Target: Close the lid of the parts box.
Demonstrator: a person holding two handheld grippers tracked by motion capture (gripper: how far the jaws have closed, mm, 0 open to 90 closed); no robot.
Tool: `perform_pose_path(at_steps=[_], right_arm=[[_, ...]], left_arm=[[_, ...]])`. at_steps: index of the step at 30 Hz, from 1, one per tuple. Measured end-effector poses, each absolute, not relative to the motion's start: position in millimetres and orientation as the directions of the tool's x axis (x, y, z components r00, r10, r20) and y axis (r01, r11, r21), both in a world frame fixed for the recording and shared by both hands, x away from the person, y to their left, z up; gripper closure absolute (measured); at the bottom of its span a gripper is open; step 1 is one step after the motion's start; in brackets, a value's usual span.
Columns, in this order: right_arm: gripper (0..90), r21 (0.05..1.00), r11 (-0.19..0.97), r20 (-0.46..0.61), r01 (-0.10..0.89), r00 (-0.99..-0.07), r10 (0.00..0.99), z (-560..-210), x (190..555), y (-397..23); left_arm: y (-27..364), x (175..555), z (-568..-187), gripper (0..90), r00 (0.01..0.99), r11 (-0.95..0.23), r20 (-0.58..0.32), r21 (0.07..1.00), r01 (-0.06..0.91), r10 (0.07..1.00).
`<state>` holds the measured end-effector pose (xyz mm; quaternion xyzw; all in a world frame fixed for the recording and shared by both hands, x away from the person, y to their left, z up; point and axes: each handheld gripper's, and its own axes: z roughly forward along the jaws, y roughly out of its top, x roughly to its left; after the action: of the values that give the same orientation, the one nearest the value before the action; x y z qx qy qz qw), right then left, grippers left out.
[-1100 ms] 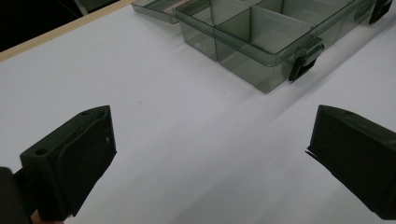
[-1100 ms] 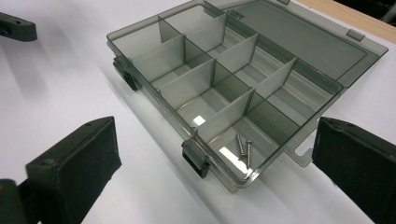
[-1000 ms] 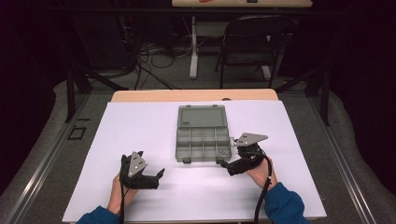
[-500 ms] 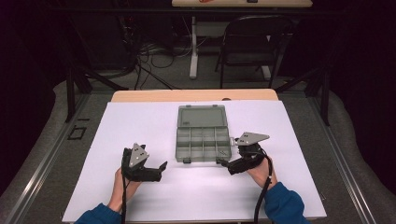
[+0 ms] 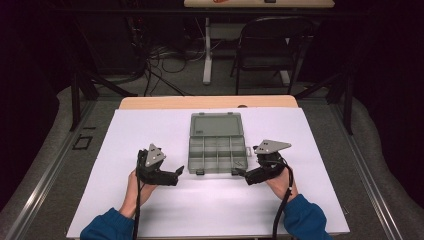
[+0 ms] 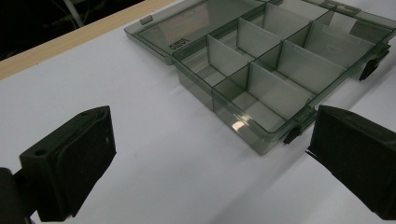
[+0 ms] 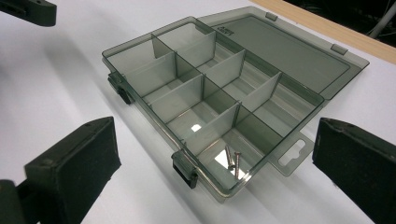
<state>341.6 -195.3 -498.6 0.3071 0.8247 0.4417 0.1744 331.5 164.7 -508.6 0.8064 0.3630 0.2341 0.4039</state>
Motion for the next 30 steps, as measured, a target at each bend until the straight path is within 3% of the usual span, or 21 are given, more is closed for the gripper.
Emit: perform_pose_path(at_steps=[30], right_arm=[[0.0, 0.832, 0.433, -0.02, 0.347, -0.761, 0.649, -501.0, 344.0, -194.0]], left_arm=[[106.2, 372.1, -504.9, 0.0, 0.675, -0.473, 0.082, 0.774, 0.42, 0.733]])
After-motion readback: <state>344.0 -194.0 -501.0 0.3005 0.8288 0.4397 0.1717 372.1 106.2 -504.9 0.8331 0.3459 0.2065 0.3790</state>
